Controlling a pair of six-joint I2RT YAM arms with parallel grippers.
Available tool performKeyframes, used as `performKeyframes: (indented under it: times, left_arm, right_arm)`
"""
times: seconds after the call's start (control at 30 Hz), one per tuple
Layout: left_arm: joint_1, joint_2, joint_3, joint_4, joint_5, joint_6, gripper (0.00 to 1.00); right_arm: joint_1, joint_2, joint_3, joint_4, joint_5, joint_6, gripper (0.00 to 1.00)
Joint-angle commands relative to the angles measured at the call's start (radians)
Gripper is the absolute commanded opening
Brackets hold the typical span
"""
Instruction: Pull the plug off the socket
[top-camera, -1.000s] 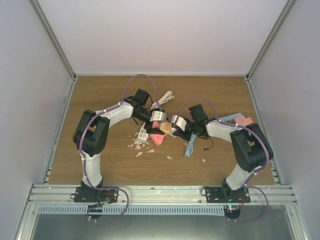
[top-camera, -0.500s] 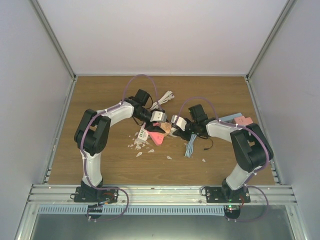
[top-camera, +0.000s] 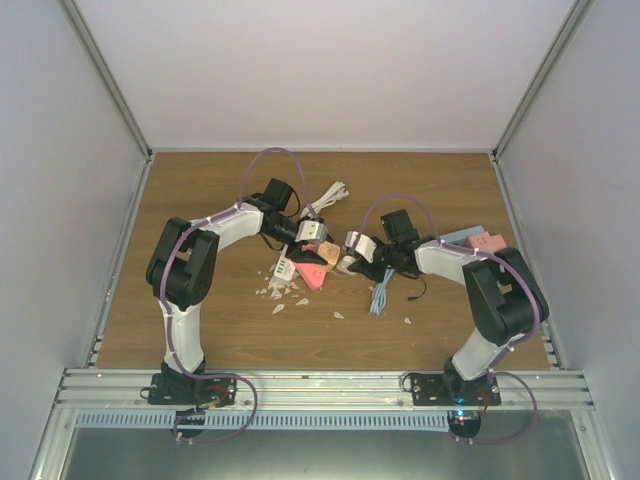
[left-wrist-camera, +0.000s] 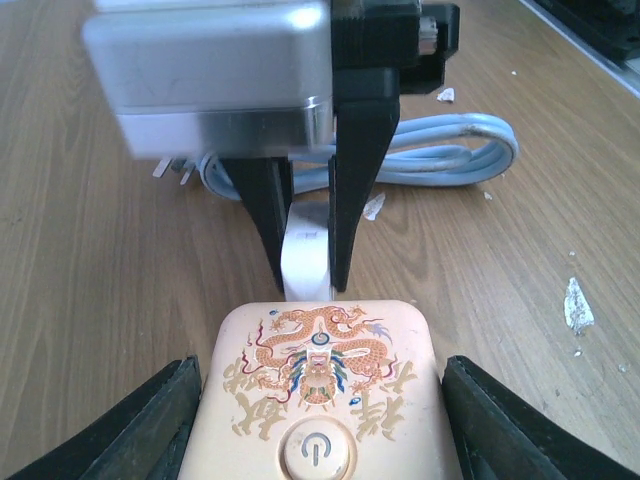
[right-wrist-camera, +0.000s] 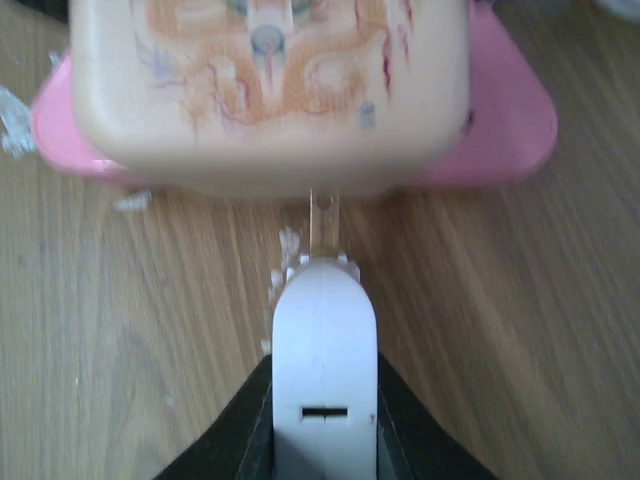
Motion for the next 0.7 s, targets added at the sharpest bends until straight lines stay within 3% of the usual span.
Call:
performKeyframes:
  times: [0.0,0.13,0.23,0.53,0.67]
  left_arm:
    - [0.04,-0.028,-0.02,0.004,-0.013,0.018,0.2]
    - [0.041,-0.025,-0.017,0.005,-0.017,0.02,0.2]
    - [0.041,-0.024,-0.019,0.004,-0.01,0.018,0.28]
    - [0.042,-0.081,-0.03,0.056,0.009,-0.092,0.69]
    - [0.043,-0.144,-0.052,0.078,0.023,-0.133,0.96]
  right_arm:
    - [-0.042,-0.022,-0.043,-0.12,0.067,-0.024,0.01]
    - [-0.052,-0.037,-0.056,-0.135,0.078,-0.028,0.01]
    - [-0.056,-0.064,-0.063,-0.139,0.07,-0.026,0.01]
    - [-0.059,-0.218,-0.03,-0.183,-0.046,0.023,0.01]
    - [-0.06,-0.306,-0.01,-0.2,-0.1,0.047,0.02]
